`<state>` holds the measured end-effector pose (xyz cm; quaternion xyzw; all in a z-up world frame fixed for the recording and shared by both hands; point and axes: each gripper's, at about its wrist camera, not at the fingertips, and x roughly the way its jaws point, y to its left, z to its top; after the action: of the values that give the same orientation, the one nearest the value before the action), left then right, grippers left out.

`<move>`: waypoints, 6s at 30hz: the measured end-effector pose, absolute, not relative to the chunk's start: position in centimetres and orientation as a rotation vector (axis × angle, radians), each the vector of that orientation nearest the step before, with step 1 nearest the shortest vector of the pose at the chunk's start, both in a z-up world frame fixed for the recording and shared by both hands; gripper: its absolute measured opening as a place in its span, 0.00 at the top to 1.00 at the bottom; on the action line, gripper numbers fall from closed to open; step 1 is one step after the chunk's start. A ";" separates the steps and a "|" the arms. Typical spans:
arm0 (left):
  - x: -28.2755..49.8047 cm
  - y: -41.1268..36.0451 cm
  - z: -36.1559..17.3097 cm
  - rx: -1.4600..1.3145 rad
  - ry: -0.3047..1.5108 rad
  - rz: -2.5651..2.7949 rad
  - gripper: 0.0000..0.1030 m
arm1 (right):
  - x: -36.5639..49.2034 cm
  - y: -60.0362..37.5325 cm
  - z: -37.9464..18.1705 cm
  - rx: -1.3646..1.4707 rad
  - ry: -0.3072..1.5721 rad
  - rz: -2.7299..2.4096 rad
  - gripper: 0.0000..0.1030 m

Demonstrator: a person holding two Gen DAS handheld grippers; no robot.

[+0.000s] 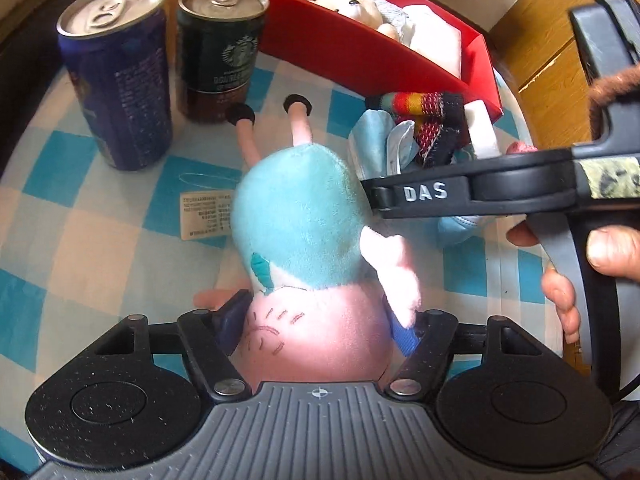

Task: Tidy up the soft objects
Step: 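Grasp the blue face mask with the right tool and lift it while the left tool holds the pig, then carry the pig plush and blue mask over the red box with both tools, then lower the pig into the red box and open the left tool while the right tool holds the mask above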

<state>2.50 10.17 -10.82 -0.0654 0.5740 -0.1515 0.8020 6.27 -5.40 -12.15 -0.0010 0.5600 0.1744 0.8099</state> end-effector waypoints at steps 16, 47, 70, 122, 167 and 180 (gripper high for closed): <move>2.3 11.4 -10.0 -0.182 1.223 -0.293 0.34 | 2.3 -13.1 -4.6 0.209 1.025 0.465 0.95; 3.5 5.9 -4.1 -0.088 1.019 -0.311 0.34 | -0.7 -17.8 -3.2 0.126 0.970 0.370 0.95; 5.7 2.9 2.0 0.023 0.747 -0.210 0.34 | 1.1 -16.8 0.8 0.130 0.792 0.326 0.95; 15.3 2.4 1.5 0.018 0.717 -0.084 0.34 | 9.8 -18.3 0.9 0.204 0.667 0.227 0.94; 21.0 2.9 -1.1 -0.029 0.757 -0.014 0.33 | 15.4 -18.3 -3.2 0.194 0.709 0.191 0.94; 21.2 2.4 -1.5 0.004 0.758 -0.008 0.33 | 16.1 -18.2 -4.6 0.205 0.752 0.198 0.85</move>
<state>21.18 2.37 -1.48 0.0017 0.3698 -0.0038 0.9291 16.09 -18.16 -4.57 0.0998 0.3658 0.0965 0.9203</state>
